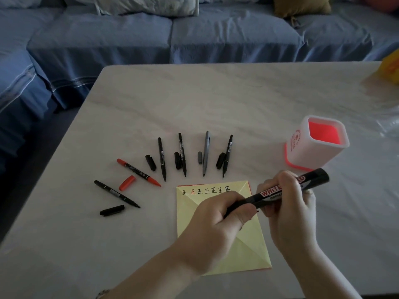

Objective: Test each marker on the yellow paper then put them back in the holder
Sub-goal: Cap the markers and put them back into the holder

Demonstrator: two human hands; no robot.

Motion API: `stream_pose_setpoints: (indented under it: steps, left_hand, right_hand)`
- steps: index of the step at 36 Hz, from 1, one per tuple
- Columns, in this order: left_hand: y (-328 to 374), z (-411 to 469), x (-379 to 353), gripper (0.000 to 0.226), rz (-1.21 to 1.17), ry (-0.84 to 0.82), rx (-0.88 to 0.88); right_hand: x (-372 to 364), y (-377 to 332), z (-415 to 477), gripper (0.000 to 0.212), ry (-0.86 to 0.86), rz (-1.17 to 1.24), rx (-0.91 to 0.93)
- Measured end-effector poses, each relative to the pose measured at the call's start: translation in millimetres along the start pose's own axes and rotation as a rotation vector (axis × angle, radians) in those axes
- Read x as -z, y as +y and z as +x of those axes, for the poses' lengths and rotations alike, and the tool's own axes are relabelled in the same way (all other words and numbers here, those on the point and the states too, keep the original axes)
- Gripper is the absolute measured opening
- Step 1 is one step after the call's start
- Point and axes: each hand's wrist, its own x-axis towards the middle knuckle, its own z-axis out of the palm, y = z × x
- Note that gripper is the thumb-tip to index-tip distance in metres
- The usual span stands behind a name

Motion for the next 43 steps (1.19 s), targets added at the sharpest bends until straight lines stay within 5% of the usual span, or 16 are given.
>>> stream_pose_setpoints:
  steps: [5, 10, 13, 15, 17, 19, 23, 29, 32, 35, 38, 43]
  left_hand:
    - [-15.9, 9.1, 3.9, 0.030, 0.700, 0.011, -0.253]
    - [-19.9, 39.7, -2.9, 0.031, 0.790, -0.019, -0.117]
    - [-13.1, 61.8, -7.1, 0.028, 0.794, -0.027, -0.011]
    - [-8.7, 75.1, -8.2, 0.027, 0.773, 0.016, 0.082]
    - [-4.1, 83.3, -8.9, 0.029, 0.720, 0.039, 0.151]
    - [2.0, 86.6, -12.0, 0.029, 0.728, 0.039, 0.121]
    - [19.0, 83.6, -26.8, 0.029, 0.760, 0.057, -0.100]
    - [37.5, 82.1, -32.5, 0.024, 0.755, 0.088, -0.357]
    - [32.3, 81.8, -26.5, 0.021, 0.821, 0.064, -0.204]
    - [17.0, 80.5, -20.2, 0.021, 0.922, 0.029, -0.099]
    - [3.7, 76.8, -11.7, 0.019, 0.960, 0.027, -0.058]
    - [-12.2, 68.3, 8.2, 0.013, 0.923, 0.115, 0.028]
  right_hand:
    - [4.9, 16.7, 5.9, 0.048, 0.058, 0.027, -0.172]
    - [21.2, 24.3, 27.4, 0.033, 0.143, -0.005, -0.440]
    - [38.2, 10.3, 39.0, 0.045, 0.050, -0.227, -0.505]
    - [51.3, -3.4, 40.8, 0.048, -0.024, -0.607, -0.386]
    - [66.0, -16.0, 42.0, 0.030, -0.014, -1.095, -0.051]
    - [77.0, -25.2, 43.5, 0.026, 0.014, -1.307, 0.251]
    - [79.9, -30.3, 50.5, 0.051, -0.205, -1.368, 0.579]
    - [78.2, -46.9, 66.4, 0.016, -0.123, -1.285, 0.829]
    - [84.6, -71.1, 77.4, 0.008, 0.064, -1.005, 0.718]
    - [92.3, -77.2, 105.5, 0.023, 0.173, -0.856, 0.547]
    - [98.6, -66.2, 130.8, 0.037, 0.157, -0.943, 0.424]
    - [99.6, -52.4, 144.0, 0.020, 0.192, -1.049, 0.310]
